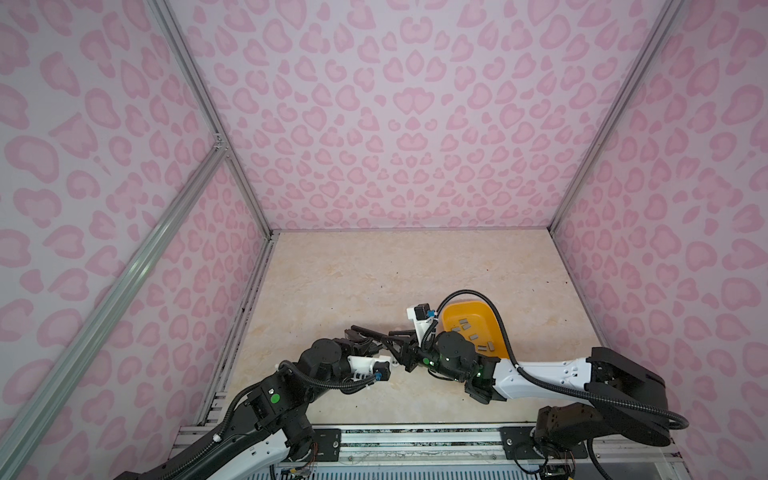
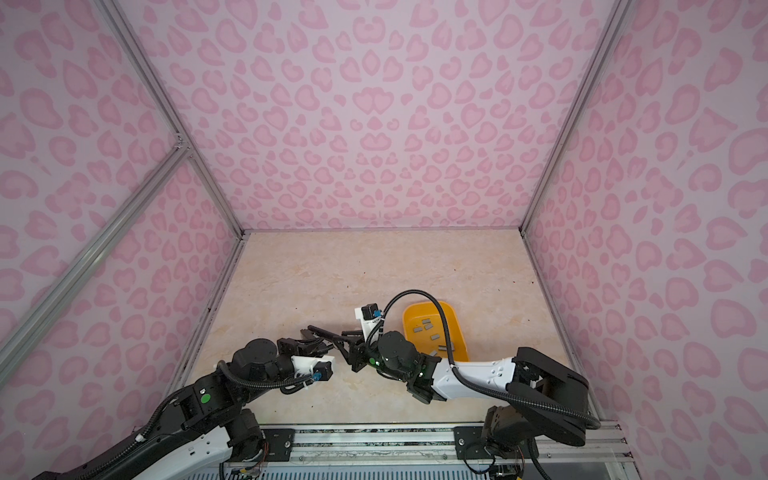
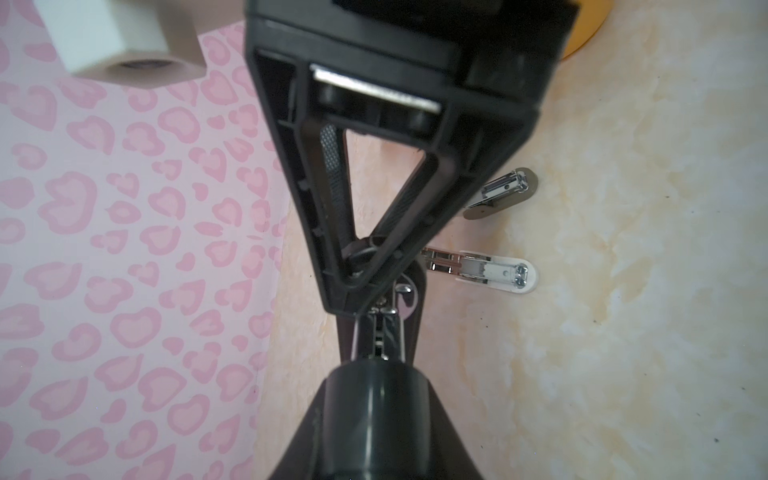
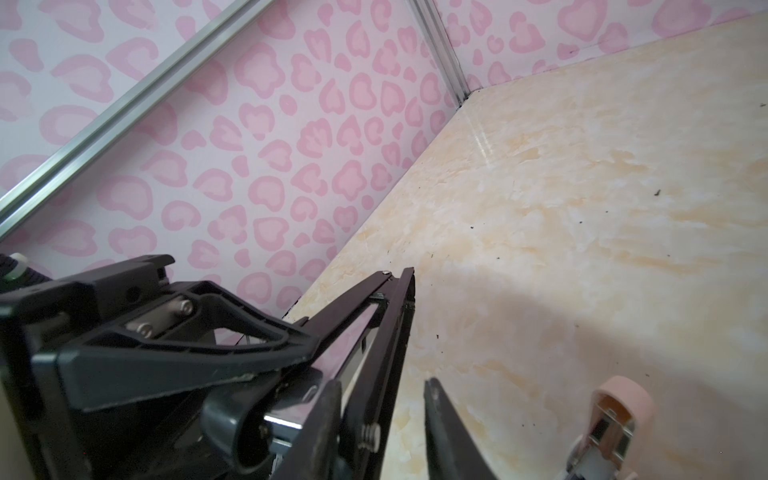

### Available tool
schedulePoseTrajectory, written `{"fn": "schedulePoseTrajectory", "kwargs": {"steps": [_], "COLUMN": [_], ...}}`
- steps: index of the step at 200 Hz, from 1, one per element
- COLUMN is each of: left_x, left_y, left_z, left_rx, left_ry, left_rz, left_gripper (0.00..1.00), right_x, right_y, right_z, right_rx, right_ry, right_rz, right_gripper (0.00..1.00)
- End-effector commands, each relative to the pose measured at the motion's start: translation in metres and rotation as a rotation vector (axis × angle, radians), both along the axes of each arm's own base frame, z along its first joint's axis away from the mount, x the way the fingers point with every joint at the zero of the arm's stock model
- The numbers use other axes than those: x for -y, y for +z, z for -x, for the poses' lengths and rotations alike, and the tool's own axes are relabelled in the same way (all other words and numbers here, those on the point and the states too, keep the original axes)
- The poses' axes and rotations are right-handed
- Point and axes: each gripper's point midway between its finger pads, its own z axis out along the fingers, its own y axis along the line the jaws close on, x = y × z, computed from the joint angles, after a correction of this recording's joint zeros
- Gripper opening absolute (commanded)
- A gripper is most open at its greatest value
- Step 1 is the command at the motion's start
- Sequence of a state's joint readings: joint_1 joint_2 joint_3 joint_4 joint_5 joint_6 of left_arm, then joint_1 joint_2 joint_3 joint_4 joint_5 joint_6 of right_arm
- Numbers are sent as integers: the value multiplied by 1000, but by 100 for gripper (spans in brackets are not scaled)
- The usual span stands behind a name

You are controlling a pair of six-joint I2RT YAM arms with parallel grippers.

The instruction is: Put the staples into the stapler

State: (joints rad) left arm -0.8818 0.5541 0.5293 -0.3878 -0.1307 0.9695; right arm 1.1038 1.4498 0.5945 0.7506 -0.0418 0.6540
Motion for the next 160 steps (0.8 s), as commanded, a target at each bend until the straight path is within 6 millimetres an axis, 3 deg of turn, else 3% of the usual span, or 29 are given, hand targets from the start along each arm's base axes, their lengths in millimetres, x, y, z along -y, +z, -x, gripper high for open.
{"fn": "schedulePoseTrajectory", "kwargs": {"steps": [1, 34, 105, 130, 160], "left_x": [12, 10, 12, 14, 17], "left_y": [35, 37, 41, 41, 40], "left_z": [-7, -7, -6, -5, -3], "left_rx": [75, 79, 60, 40, 4], "left_ry": [-6, -1, -6, -16, -34], "left_rz": [122, 139, 174, 185, 184], "left_gripper": [4, 4, 4, 4, 4], "right_x": [6, 12, 23, 30, 37], "right_y": [-6, -21, -40, -37, -24], "right_z": [-15, -31, -57, -58, -56], "right_rx": [-35, -101, -116, -80, -23], "right_ry": [-61, -79, -93, -111, -117], "right_rz": [-18, -54, -69, -46, -23], "right_gripper": [18, 0, 0, 17, 29]}}
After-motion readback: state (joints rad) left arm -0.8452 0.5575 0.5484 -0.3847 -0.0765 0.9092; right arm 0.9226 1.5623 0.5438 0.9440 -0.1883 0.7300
